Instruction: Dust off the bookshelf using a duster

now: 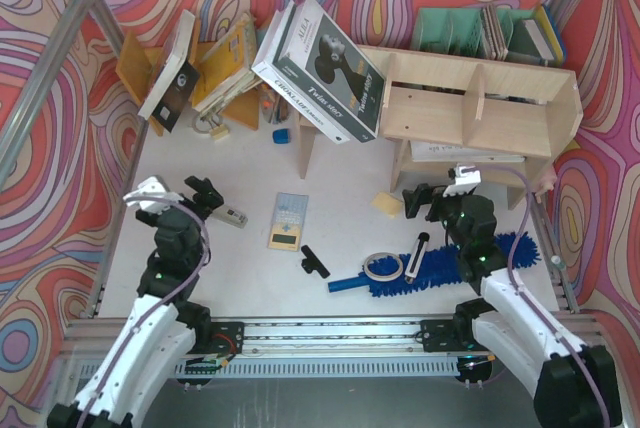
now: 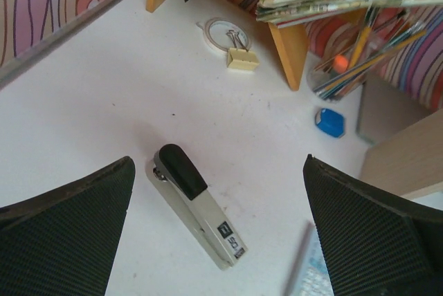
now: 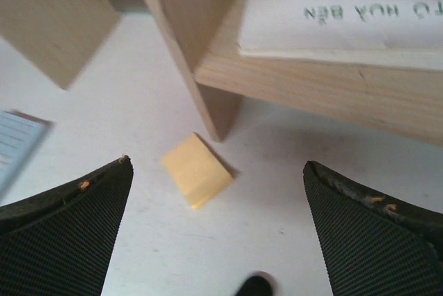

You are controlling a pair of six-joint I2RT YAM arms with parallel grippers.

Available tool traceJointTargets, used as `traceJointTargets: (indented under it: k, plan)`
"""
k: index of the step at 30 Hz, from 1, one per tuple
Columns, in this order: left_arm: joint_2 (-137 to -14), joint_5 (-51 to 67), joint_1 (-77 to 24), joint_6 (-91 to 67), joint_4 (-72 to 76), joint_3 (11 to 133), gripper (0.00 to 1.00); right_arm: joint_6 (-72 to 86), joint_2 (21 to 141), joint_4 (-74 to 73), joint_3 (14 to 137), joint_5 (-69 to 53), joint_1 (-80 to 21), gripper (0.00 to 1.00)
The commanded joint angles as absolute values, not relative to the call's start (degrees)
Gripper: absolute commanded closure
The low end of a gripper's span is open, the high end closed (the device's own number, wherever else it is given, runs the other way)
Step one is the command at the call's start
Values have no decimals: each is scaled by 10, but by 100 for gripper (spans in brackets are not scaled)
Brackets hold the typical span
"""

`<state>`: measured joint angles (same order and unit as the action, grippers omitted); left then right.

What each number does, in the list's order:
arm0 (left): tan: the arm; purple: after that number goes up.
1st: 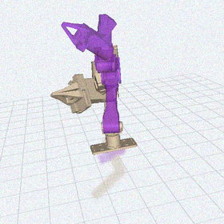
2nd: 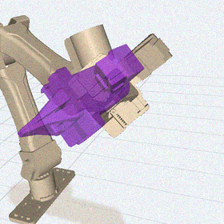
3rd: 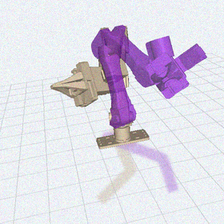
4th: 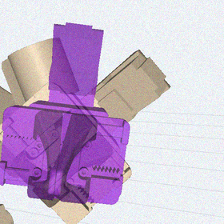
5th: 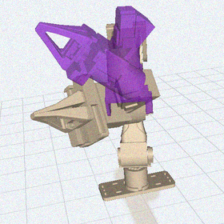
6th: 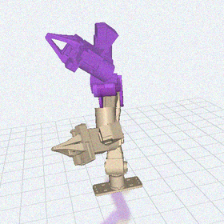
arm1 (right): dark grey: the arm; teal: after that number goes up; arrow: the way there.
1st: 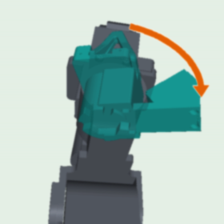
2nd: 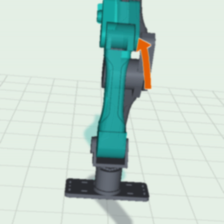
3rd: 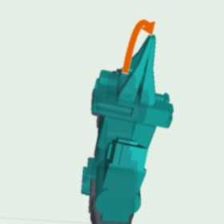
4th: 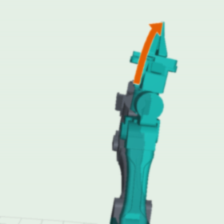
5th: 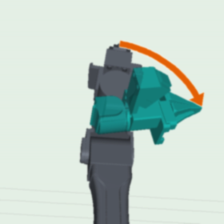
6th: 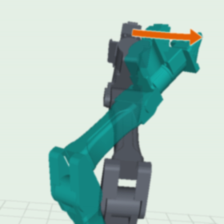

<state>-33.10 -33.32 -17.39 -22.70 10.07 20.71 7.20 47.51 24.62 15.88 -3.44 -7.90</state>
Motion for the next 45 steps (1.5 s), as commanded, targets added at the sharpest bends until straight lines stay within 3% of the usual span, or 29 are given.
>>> traceJointTargets:
  k: [1,4,9,13,20,36,40,45]
  plan:
    - [-276,-392,-176,-404,-95,248,2,169,426,161,204,-107,-81,1]
    - [-263,-422,-176,-490,-186,281,2,313,403,61,221,4,-81,1]
    - [-245,-416,-176,-505,-277,337,2,278,430,27,244,-33,-82,1]
    - [-245,-354,-175,-420,-275,369,2,282,491,-58,304,-43,-92,1]
    - [-402,-208,-176,-333,-412,531,2,338,525,-150,361,79,-261,5]
    - [-356,-149,-176,-294,-394,507,2,436,691,-329,497,190,-558,36]
    - [-359,-160,-176,-297,-414,515,2,466,746,-361,520,201,-587,47]
    - [-360,-158,-176,-300,-423,519,2,492,788,-398,535,208,-599,53]
